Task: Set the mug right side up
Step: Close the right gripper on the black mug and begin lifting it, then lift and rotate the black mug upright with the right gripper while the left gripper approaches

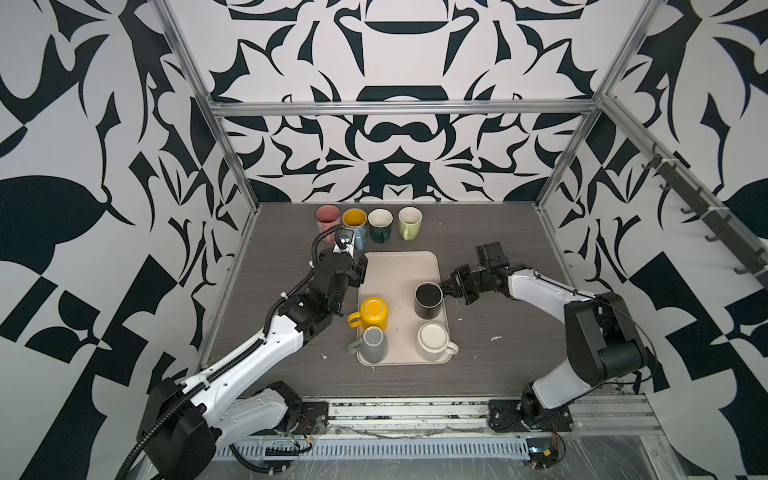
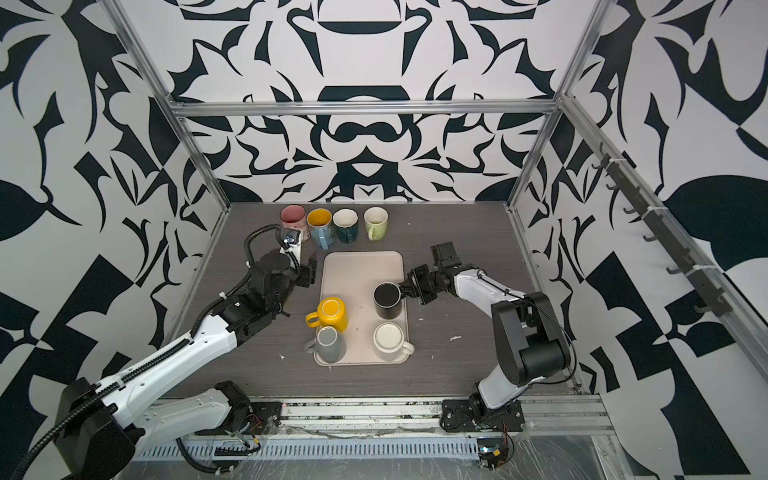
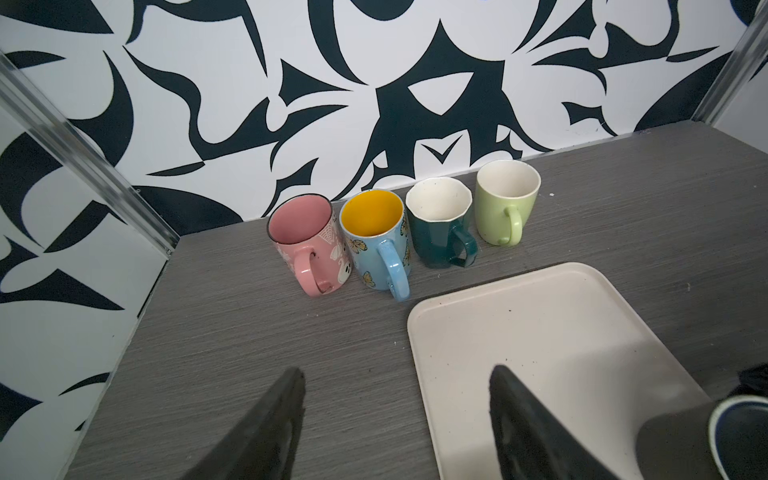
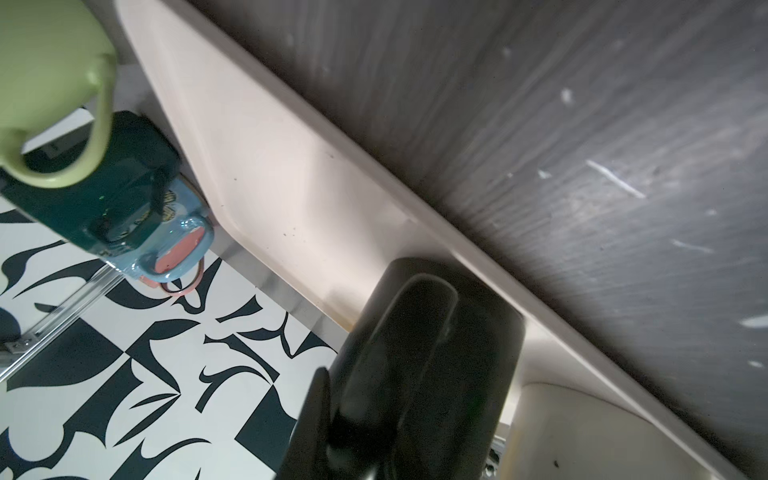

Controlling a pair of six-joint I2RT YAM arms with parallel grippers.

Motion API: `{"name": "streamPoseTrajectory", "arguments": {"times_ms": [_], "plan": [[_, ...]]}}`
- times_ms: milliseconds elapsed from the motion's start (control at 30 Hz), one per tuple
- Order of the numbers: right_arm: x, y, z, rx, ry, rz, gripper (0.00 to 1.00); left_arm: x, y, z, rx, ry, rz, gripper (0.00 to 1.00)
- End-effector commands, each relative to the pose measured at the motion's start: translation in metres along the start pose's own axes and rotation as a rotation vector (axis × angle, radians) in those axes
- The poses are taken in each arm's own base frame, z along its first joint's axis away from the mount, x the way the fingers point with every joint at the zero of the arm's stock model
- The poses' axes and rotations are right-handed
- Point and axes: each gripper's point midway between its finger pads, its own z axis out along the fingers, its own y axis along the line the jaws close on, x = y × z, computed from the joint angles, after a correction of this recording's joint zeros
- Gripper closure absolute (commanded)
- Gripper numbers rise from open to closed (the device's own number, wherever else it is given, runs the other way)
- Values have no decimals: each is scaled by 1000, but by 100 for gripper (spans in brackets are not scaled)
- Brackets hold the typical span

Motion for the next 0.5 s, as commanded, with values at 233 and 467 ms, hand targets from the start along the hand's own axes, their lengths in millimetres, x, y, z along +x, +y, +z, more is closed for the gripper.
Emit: {"name": "streamPoseTrajectory", "arguments": {"times_ms": [233,467], "plan": [[23,79,-35,-245,-123,-368,100,-26,-9,0,47,-43,-46,27],[40,101,-40,-291,-172,-559,100,-36,-18,4,82,-52,-58,27]]}}
